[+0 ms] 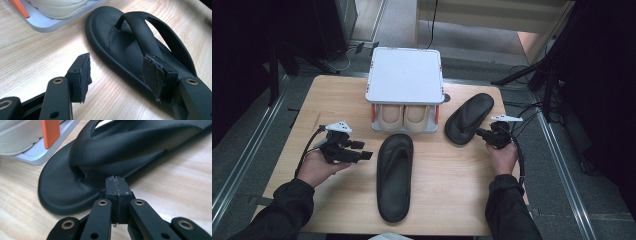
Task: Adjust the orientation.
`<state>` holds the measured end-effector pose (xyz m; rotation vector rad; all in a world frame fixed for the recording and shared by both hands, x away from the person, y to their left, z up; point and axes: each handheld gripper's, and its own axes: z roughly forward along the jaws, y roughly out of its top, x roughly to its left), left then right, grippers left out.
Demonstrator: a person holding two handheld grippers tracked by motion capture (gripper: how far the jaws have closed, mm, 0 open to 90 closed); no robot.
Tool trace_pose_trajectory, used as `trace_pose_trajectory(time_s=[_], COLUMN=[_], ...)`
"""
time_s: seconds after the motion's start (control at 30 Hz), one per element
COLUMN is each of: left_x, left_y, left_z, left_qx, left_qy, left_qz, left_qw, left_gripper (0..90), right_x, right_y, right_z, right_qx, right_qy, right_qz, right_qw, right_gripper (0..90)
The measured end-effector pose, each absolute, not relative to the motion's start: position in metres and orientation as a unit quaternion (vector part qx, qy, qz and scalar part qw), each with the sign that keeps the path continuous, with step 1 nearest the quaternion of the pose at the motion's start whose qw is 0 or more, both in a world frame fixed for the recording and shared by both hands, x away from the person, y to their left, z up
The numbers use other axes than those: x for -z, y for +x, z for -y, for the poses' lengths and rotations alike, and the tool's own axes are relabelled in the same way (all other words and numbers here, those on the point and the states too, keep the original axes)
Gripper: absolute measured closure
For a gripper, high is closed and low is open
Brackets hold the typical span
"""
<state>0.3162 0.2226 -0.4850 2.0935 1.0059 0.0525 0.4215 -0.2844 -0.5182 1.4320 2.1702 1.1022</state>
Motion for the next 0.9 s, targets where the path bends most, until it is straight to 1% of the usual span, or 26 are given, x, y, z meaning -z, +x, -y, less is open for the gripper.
trace_pose_trajectory(time_s=[0.2, 0.4, 0.9], left_x=[0.485, 0.485, 0.486], left_y=[0.316, 0.315, 0.315], left_z=[-0.224, -0.224, -0.226], left_qx=[-0.022, -0.021, -0.02], left_qy=[0.824, 0.825, 0.824], left_qz=[-0.4, -0.399, -0.401], left_qw=[0.4, 0.399, 0.399], left_gripper=[40.4, 40.4, 40.4], right_x=[0.52, 0.521, 0.524], right_y=[0.427, 0.428, 0.435], right_z=[0.276, 0.269, 0.251], right_qx=[-0.373, -0.359, -0.373], right_qy=[0.489, 0.477, 0.469], right_qz=[-0.771, -0.785, -0.785], right_qw=[0.166, 0.165, 0.155], right_gripper=[90.0, 90.0, 90.0])
